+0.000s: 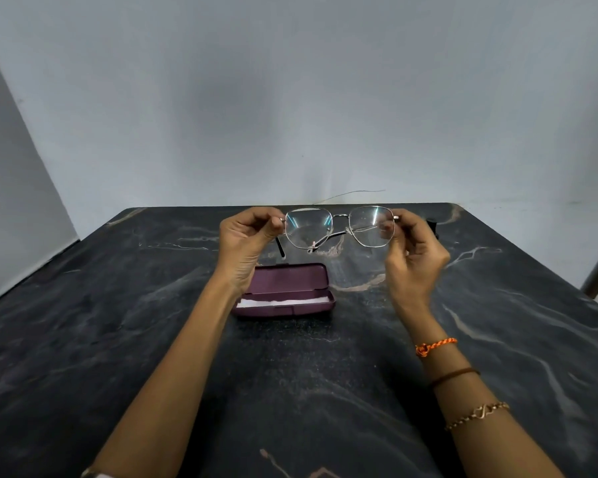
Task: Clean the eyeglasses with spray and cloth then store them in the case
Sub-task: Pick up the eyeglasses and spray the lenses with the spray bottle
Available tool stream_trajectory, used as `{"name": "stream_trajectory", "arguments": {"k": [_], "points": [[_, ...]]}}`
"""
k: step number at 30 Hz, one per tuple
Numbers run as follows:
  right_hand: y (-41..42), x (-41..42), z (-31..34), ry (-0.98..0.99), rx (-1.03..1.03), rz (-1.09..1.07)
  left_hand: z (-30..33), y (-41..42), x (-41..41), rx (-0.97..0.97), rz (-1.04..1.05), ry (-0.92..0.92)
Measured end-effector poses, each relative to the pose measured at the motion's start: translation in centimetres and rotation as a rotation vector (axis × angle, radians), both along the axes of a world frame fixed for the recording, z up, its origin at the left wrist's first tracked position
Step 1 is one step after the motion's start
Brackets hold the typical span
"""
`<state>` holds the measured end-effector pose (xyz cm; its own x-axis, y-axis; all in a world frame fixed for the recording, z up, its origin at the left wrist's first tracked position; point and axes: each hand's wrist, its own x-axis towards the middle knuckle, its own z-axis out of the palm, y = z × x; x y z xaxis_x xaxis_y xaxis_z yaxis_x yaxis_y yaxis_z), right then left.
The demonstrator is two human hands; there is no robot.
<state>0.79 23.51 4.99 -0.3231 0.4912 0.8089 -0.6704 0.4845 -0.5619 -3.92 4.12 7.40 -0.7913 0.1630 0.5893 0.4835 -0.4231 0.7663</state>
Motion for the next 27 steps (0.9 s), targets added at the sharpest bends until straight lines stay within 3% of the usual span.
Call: {"name": "stream_trajectory", "arguments": {"k": [10, 20, 27], "points": [[1.6, -0.2, -0.3, 0.079, 0.413, -0.505, 0.3, -0.1, 0.9, -0.151, 0.026, 0.130], [2.0, -0.4, -0.5, 0.065, 0.365, -0.500, -0.1, 0.4, 0.8, -0.231, 0.189, 0.274], [2.2, -0.3, -0.4, 0.039, 0.322, -0.469, -0.1, 0.9, 1.2, -0.140, 0.225, 0.377]]}}
